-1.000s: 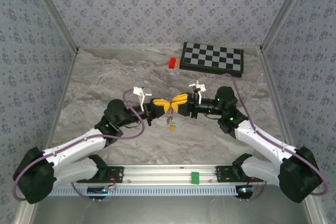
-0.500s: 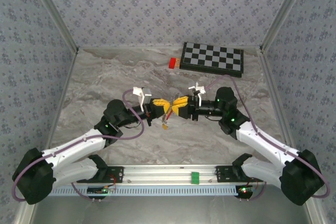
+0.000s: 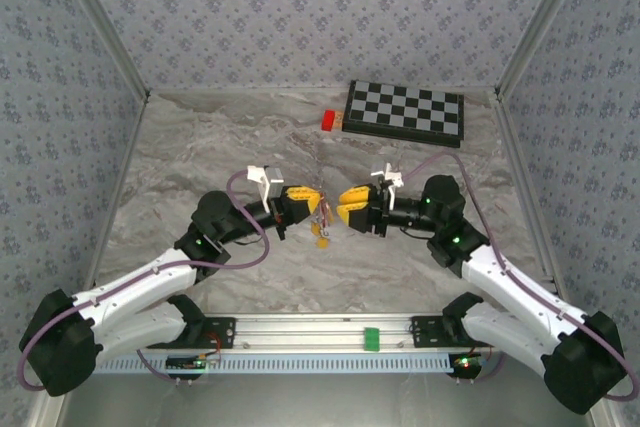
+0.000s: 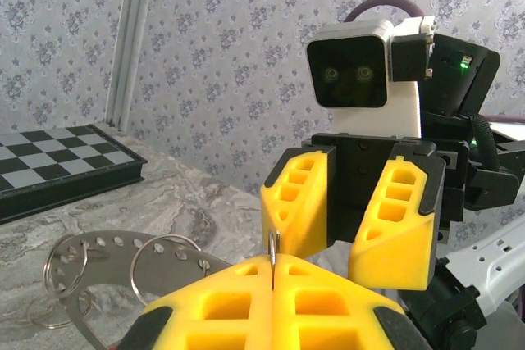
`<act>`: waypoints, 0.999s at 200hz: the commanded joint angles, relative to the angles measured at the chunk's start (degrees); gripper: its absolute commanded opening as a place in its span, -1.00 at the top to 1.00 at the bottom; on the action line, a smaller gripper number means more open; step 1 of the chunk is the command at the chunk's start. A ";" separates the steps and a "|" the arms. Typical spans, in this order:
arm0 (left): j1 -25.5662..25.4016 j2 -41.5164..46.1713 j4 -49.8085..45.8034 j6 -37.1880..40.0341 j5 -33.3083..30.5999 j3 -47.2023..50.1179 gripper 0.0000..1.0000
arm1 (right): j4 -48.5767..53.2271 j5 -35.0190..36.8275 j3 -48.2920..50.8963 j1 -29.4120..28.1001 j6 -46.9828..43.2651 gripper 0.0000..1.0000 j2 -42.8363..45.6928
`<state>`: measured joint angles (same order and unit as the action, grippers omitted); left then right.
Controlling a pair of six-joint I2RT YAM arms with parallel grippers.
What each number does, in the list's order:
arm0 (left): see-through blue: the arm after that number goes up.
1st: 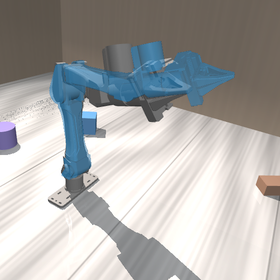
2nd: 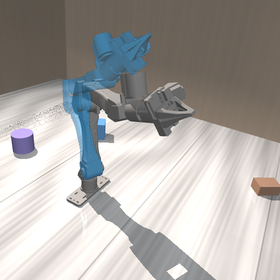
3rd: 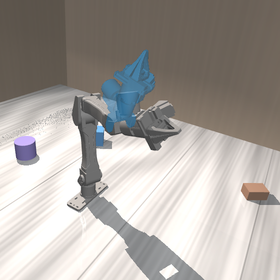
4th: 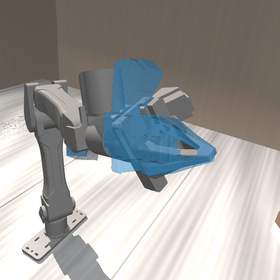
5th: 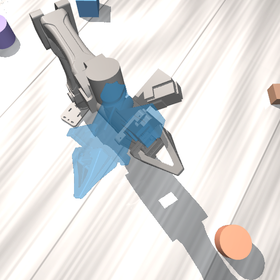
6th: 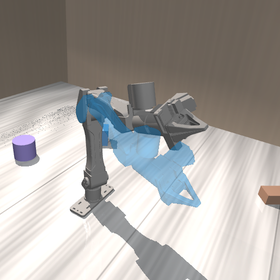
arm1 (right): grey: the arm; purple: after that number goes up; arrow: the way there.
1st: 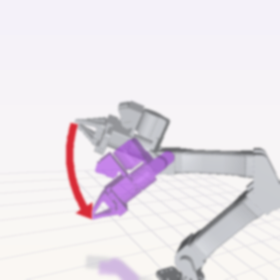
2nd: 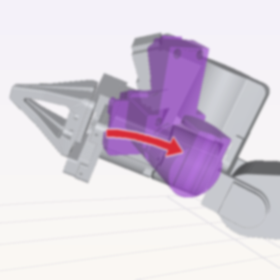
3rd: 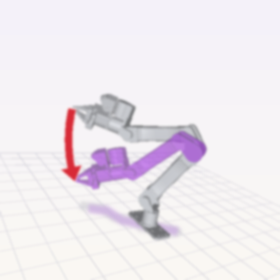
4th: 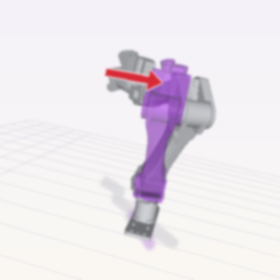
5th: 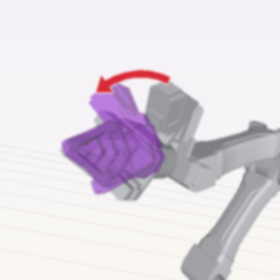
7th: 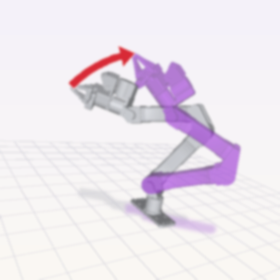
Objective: Put the keys on the keyring
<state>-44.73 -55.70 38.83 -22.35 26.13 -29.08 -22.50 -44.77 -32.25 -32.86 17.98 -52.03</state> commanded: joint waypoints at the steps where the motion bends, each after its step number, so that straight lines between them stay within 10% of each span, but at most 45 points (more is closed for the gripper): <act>1: -0.11 0.27 2.48 0.24 0.19 -0.12 1.00 | -3.06 1.18 -1.66 0.17 0.28 0.30 -1.30; 200: -0.19 0.85 2.63 0.20 0.36 0.30 1.00 | -11.14 -3.48 -5.99 -2.82 3.65 0.60 -10.85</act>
<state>-44.73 -55.70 38.83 -22.35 26.15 -28.67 -31.59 -46.70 -36.38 -35.14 21.10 -62.70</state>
